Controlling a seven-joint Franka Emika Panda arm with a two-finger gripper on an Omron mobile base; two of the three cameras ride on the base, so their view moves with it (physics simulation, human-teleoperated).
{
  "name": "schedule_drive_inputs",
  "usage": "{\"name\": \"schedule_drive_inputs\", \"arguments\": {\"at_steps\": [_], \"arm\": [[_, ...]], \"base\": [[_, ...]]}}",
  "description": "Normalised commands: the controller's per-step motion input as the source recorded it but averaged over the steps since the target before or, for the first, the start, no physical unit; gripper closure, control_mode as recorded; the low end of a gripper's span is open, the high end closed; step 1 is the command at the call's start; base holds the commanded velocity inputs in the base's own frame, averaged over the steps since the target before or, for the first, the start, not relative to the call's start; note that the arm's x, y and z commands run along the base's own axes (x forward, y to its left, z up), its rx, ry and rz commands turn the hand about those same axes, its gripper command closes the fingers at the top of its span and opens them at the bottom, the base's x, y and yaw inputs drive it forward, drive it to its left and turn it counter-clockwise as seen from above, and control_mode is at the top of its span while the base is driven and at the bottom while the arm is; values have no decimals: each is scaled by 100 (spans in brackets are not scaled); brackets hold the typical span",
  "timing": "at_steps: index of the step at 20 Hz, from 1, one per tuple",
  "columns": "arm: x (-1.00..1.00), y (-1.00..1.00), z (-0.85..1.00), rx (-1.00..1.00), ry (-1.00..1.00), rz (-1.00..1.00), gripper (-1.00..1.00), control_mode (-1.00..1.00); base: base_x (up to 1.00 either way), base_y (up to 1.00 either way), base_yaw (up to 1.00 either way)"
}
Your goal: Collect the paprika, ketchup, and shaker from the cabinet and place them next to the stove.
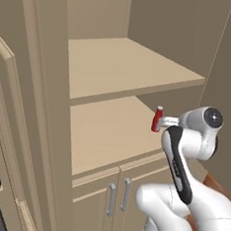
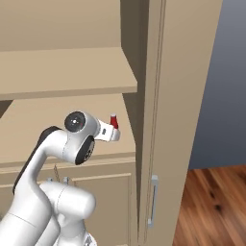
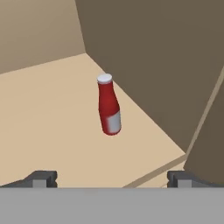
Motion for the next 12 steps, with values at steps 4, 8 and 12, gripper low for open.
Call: {"name": "schedule_drive_inputs", "arguments": {"at_steps": [4, 8, 12], "arm": [[16, 0, -9, -5, 0, 0, -100, -100], [23, 3, -5, -3, 0, 0, -100, -100], [24, 1, -3, -1, 0, 0, -100, -100]], "base": [[0, 0, 0], [0, 0, 0], [0, 0, 0]]}}
